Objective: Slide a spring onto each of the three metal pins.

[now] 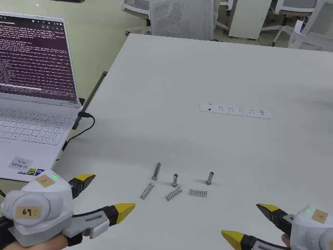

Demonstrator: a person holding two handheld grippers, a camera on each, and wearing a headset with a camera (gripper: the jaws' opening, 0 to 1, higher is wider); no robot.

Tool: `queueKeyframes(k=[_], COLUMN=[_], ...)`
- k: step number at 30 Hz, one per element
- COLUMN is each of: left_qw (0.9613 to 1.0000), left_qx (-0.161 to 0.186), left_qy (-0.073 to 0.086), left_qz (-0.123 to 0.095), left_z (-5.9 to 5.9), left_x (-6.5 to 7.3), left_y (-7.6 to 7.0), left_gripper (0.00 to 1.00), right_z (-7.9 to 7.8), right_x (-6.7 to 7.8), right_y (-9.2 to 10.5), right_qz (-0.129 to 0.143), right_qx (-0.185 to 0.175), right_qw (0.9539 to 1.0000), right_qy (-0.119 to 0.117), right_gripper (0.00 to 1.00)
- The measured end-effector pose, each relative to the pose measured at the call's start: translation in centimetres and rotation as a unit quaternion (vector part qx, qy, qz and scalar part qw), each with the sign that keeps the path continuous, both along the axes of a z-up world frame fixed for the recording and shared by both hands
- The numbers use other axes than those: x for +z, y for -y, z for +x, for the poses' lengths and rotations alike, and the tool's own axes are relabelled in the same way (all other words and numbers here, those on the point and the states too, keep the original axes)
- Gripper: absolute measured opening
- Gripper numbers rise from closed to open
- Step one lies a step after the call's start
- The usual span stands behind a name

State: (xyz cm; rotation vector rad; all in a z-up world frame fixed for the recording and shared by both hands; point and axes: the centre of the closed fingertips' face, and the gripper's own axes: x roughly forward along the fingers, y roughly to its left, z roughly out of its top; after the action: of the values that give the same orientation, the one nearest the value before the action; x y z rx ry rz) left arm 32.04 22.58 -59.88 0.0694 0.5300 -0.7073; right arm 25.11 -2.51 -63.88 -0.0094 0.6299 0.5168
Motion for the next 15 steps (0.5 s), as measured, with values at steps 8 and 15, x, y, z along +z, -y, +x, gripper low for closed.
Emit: queueKeyframes(k=[8,15], left_qw=[1.0,1.0], left_qx=[0.002,0.002], left_qy=[0.0,-0.002], left_qz=[-0.001,0.0], left_z=[-0.07,-0.15], left_x=[-0.01,-0.16], left_y=[-0.06,-0.13], left_gripper=[0.67,0.67], right_z=[-0.08,-0.05], right_x=[-0.08,-0.09], right_y=[-0.19,-0.06], right_qz=[-0.001,-0.003], right_qx=[0.003,0.003], right_qw=[1.0,1.0], right_qy=[-0.002,-0.003], right_gripper=[0.66,0.66])
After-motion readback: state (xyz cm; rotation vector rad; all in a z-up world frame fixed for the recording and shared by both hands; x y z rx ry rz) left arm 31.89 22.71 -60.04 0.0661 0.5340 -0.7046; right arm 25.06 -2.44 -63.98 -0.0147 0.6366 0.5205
